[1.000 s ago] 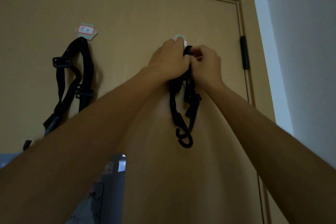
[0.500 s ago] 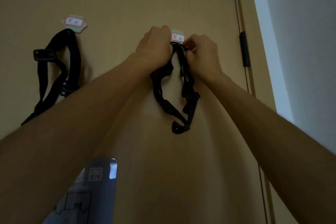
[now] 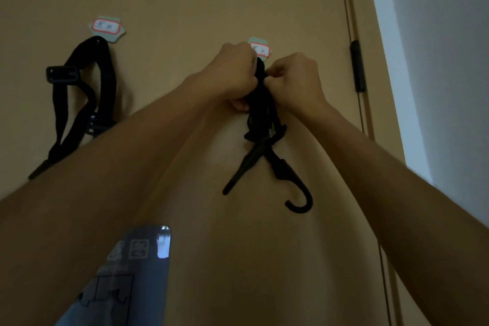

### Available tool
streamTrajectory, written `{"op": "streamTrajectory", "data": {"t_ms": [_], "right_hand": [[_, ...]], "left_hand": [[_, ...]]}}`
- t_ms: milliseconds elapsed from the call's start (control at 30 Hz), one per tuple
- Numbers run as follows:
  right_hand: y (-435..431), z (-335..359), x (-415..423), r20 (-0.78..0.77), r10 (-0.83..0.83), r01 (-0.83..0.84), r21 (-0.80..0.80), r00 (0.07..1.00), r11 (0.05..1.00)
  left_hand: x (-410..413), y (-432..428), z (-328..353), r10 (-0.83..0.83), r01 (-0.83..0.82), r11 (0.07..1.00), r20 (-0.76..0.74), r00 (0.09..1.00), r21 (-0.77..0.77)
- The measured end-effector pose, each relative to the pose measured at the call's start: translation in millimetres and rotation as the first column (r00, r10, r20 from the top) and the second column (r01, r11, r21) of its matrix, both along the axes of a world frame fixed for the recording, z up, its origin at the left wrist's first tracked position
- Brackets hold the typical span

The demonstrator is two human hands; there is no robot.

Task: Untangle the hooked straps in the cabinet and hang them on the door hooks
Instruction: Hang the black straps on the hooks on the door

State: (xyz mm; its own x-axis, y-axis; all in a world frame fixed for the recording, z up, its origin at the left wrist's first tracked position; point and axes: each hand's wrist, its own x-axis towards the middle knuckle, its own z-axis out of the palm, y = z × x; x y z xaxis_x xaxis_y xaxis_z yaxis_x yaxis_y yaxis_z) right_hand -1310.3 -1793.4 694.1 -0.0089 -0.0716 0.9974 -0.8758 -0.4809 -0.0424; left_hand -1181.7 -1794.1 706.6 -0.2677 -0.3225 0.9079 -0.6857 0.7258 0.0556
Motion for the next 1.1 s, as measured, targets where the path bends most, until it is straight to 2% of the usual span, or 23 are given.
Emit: {"op": "streamTrajectory", "data": {"t_ms": [100, 333, 500, 633, 800, 967, 1100], "right_hand": [[0, -8, 1, 0.014, 0.028, -0.028, 0.002, 1.000, 1.000], [1, -5, 3, 0.025, 0.067, -0.067, -0.030, 0.997, 0.997], [0, 3, 5, -0.117, -0.115, 0.108, -0.069, 0.986, 0.992], [-2, 6, 7, -0.121, -0.201, 0.191, -0.091, 0.972, 0.977], [-7, 12, 8, -0.135, -0.230, 0.216, -0.109, 0.964, 0.970], [-4, 11, 8, -0.049, -0.145, 0.137, -0.130, 0.988, 0.982], [-3, 2, 13, 0.022, -0.082, 0.084, -0.086, 0.996, 0.993]], "left_hand": [[0, -2, -9, -0.110, 0.111, 0.994, -0.103, 0.989, 0.006], [0, -5, -10, -0.080, 0.060, 0.990, -0.154, 0.985, -0.128], [1, -10, 2, -0.035, -0.005, 0.959, -0.134, 0.990, -0.285], [2, -17, 6, 0.008, -0.054, 0.939, -0.136, 0.991, -0.340], [0, -16, 9, 0.027, -0.081, 0.921, -0.146, 0.989, -0.381], [-3, -14, 15, -0.010, -0.041, 0.948, -0.158, 0.987, -0.316], [-5, -18, 9, -0.076, 0.024, 0.980, -0.259, 0.963, -0.200]]}}
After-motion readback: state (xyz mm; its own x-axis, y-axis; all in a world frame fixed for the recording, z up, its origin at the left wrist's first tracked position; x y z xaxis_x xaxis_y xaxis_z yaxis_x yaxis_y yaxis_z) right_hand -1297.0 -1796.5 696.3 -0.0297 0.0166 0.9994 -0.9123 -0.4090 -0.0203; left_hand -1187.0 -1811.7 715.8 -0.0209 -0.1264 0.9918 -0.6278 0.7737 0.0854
